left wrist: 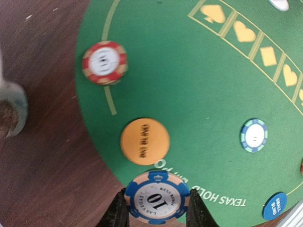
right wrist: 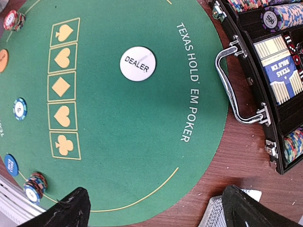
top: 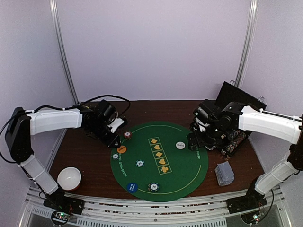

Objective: Distribute texas hold em gaming equipment
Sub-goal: Place the poker chips pile at the big blind area.

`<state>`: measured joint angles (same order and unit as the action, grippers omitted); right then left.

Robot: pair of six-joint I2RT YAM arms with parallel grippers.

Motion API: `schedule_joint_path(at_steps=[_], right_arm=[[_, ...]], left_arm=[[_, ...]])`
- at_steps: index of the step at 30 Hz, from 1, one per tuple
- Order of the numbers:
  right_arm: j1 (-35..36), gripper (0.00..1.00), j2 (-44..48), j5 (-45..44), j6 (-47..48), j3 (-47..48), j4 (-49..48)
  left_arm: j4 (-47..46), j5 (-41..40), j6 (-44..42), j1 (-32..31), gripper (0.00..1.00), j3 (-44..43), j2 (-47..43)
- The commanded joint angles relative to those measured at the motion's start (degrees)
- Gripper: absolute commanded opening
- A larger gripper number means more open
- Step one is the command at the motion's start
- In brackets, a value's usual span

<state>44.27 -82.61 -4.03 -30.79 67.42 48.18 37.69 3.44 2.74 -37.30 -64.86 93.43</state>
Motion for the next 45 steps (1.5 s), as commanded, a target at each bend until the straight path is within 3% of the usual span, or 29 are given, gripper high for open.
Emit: schedule_joint_path(at_steps=[1,8,16,20,29,42,45], right_arm=[[-1.25,1.00,1.05,-0.59,3.25,-2.33,-0.70],[-3.54,1.00,2.37,0.00,5.25,-4.80,-1.04],[-5.06,1.00,2.07,1.06,5.91,-5.26,-1.42],[-5.16,1.00,1.92,1.24,5.83,-4.88,-1.62],[-5.16,1.00,2.30,1.24,5.50,-5.62,-1.28],[-5.26,1.00,2.40,1.31,5.74,-5.37,-0.97],[-5.33,1.00,2.75,1.31,5.82,-5.37,-0.73]], left_arm=[[2.58,-1.43,5.84,6.07,0.00,3.24,-2.33],[1.82,0.26,8.38,7.87,0.00,3.07,0.75],[2.63,-5.22,9.58,1.12,0.00,3.17,1.58],[3.36,-9.26,9.60,0.84,0.00,3.45,2.20],[0.04,-4.20,9.18,-0.39,0.00,3.51,3.93],[-0.83,-3.35,7.70,-0.53,0.00,3.25,6.67],[-0.70,-3.17,7.82,-0.57,0.08,3.34,6.77]])
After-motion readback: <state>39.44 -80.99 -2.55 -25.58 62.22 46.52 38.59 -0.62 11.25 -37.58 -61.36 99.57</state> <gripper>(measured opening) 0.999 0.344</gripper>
